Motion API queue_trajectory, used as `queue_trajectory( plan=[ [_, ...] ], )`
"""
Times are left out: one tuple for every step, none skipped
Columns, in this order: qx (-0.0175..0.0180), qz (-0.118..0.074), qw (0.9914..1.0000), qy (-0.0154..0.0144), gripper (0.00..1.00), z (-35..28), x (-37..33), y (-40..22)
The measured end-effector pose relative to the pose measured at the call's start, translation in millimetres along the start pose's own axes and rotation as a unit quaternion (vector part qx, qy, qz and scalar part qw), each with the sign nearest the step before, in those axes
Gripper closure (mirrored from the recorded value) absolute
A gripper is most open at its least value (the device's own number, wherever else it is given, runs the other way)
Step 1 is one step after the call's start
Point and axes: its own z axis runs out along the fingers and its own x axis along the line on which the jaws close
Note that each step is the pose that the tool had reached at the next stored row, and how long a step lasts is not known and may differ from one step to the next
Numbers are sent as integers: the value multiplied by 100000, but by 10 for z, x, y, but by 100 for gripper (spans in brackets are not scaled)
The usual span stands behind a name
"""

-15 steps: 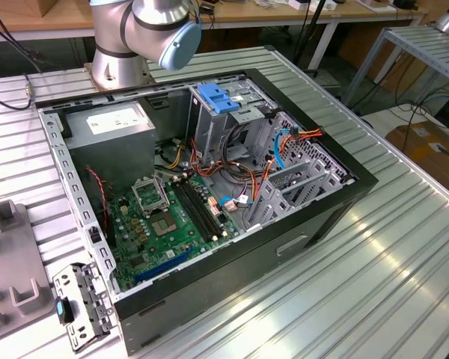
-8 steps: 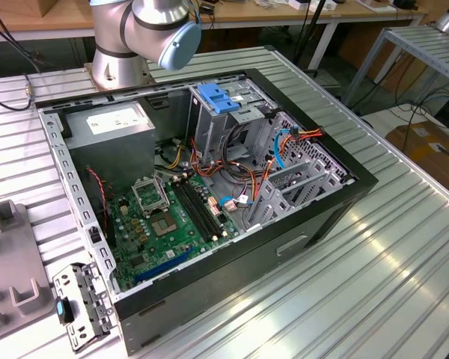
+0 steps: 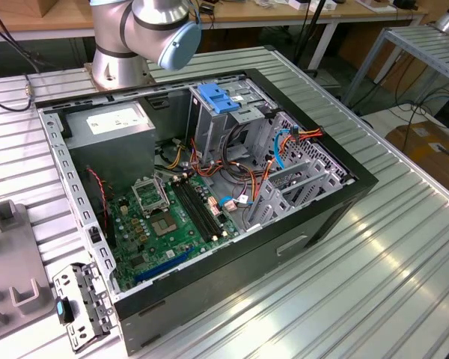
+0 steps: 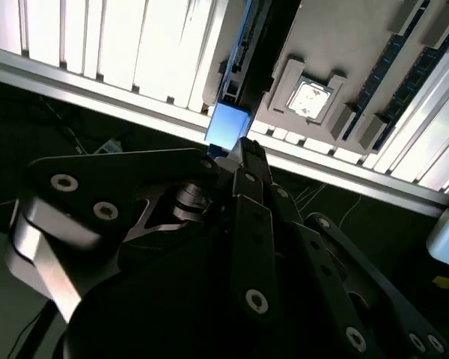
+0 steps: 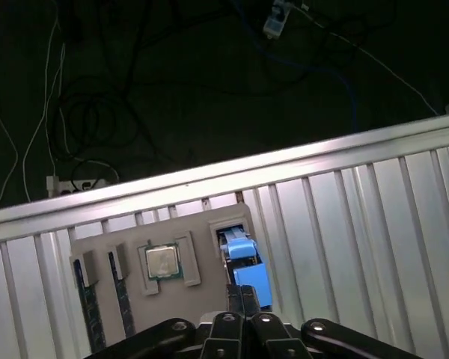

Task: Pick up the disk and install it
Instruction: 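Pick up the disk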

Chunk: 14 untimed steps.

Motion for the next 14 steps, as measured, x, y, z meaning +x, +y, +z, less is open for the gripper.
queue_trajectory(
  plan=[
    [15, -948, 99995, 63, 89, 7, 0, 0],
    [33, -1769, 99984, 119, 83, 12, 0, -1],
    [59, -2721, 99963, 194, 76, 19, 0, -2],
    [93, -3667, 99932, 266, 71, 27, -1, -2],
    [127, -4305, 99907, 325, 71, 33, -1, -4],
    [170, -5019, 99873, 391, 64, 40, -3, -5],
    [214, -5520, 99846, 445, 58, 47, -5, -6],
    [271, -5988, 99819, 501, 52, 56, -9, -7],
    [320, -6457, 99789, 571, 46, 66, -18, -9],
    [338, -6705, 99773, 592, 46, 72, -23, -9],
    [335, -6713, 99772, 601, 46, 73, -23, -9],
    [333, -6717, 99772, 606, 40, 73, -23, -9],
    [338, -6716, 99772, 605, 40, 73, -23, -9],
    [337, -6714, 99772, 605, 40, 73, -23, -9]
  ],
)
